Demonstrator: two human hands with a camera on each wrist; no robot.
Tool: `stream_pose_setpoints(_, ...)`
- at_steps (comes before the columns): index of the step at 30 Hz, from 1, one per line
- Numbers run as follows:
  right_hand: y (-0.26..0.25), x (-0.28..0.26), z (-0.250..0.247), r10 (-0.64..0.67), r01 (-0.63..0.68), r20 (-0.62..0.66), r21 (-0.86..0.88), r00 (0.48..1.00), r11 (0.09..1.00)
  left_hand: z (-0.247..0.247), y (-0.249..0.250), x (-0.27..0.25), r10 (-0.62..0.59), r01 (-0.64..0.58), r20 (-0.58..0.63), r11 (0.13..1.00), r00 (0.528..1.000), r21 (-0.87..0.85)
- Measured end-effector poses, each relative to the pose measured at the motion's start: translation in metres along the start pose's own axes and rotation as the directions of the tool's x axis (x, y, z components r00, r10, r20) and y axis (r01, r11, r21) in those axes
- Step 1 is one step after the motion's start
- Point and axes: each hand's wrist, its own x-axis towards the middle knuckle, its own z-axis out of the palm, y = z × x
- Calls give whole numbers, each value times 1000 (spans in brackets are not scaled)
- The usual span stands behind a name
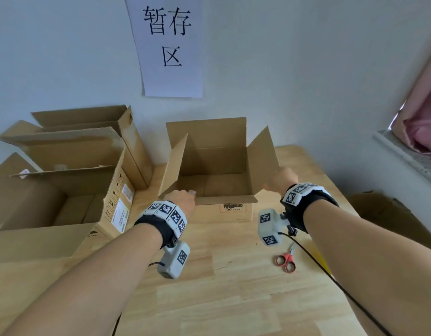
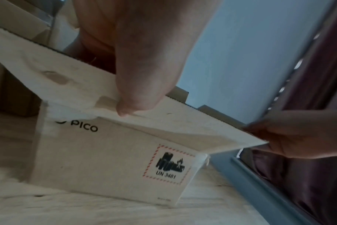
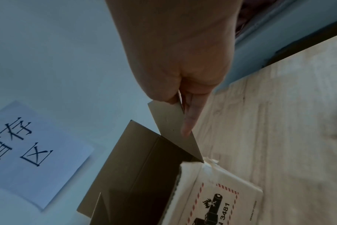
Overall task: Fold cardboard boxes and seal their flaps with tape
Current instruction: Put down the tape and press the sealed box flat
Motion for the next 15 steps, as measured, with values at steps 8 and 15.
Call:
stream_pose_setpoints(8, -57, 19, 29, -289, 288, 0, 82, 957, 954, -1, -34, 32, -121, 119, -31, 991, 992, -57)
stream_pose_setpoints(15, -84, 44, 50, -334, 342, 123, -48, 934, 939, -3, -67, 72, -144, 140, -34, 985, 989, -105)
